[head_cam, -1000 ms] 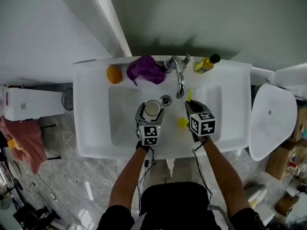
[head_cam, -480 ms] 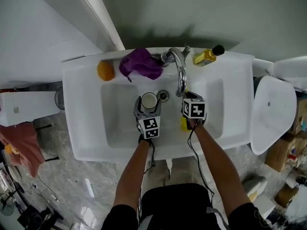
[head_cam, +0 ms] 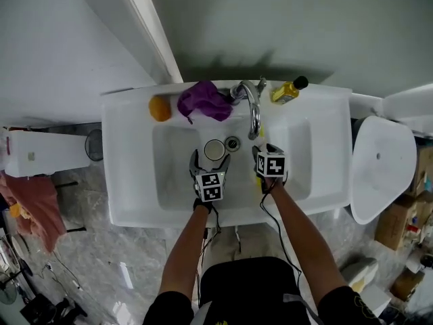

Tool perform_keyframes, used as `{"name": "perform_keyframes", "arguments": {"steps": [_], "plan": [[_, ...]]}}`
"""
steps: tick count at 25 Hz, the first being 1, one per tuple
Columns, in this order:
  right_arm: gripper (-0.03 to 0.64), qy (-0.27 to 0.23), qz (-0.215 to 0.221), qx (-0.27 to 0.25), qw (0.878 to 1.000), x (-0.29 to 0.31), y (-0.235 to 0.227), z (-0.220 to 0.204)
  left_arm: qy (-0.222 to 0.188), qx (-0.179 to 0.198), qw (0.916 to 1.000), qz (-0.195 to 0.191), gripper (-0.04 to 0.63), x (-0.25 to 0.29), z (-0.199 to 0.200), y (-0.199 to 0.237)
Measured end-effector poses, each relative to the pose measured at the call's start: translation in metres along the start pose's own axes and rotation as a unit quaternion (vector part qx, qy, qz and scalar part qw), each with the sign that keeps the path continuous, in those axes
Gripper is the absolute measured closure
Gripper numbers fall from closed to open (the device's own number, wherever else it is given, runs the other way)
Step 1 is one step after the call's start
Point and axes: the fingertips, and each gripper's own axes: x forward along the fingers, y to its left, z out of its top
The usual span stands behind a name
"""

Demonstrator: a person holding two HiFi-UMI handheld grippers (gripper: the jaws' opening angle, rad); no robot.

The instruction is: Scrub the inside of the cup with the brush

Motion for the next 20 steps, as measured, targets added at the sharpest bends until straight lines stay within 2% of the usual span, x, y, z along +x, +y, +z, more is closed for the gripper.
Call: {"name": "perform_keyframes", "arguments": {"steps": [3,6,10,11,12,13,16,17,20], "plan": [[0.374,-0.013,-0.012,-0.014,1.0,-0.017,0.004,-0.011,-0.001,0.001,1.0,0.007,0.094,-0.021,0.007,0.002],[0.385,-0.06,-0.042,-0.01,0.997,-0.06,0.001,-0.012,-0.028,0.008,0.9994,0.021,0.094,-0.053,0.03,-0.002],[0.481,-0.139,-0.044,-0.03,0.989,-0.125,0.018,-0.016,-0.064,0.024,0.9971,0.031,0.101,-0.104,0.053,-0.024],[0.518,-0.157,-0.044,-0.035,0.986,-0.141,0.024,-0.017,-0.083,0.022,0.9953,0.044,0.168,-0.121,0.06,-0.027],[0.555,-0.174,-0.041,-0.038,0.983,-0.157,0.031,-0.018,-0.102,0.015,0.9929,0.059,0.387,-0.139,0.068,-0.029],[0.569,-0.193,-0.033,-0.039,0.98,-0.174,0.04,-0.019,-0.115,0.002,0.9914,0.063,0.555,-0.157,0.075,-0.033],[0.589,-0.246,0.015,-0.047,0.968,-0.231,0.071,-0.026,-0.127,-0.047,0.9908,-0.002,0.577,-0.217,0.09,-0.063],[0.59,-0.263,0.031,-0.053,0.963,-0.253,0.08,-0.03,-0.136,-0.046,0.9895,-0.016,0.577,-0.239,0.094,-0.074],[0.591,-0.309,0.061,-0.062,0.947,-0.314,0.097,-0.041,-0.172,-0.001,0.9848,-0.024,0.578,-0.303,0.107,-0.098]]}}
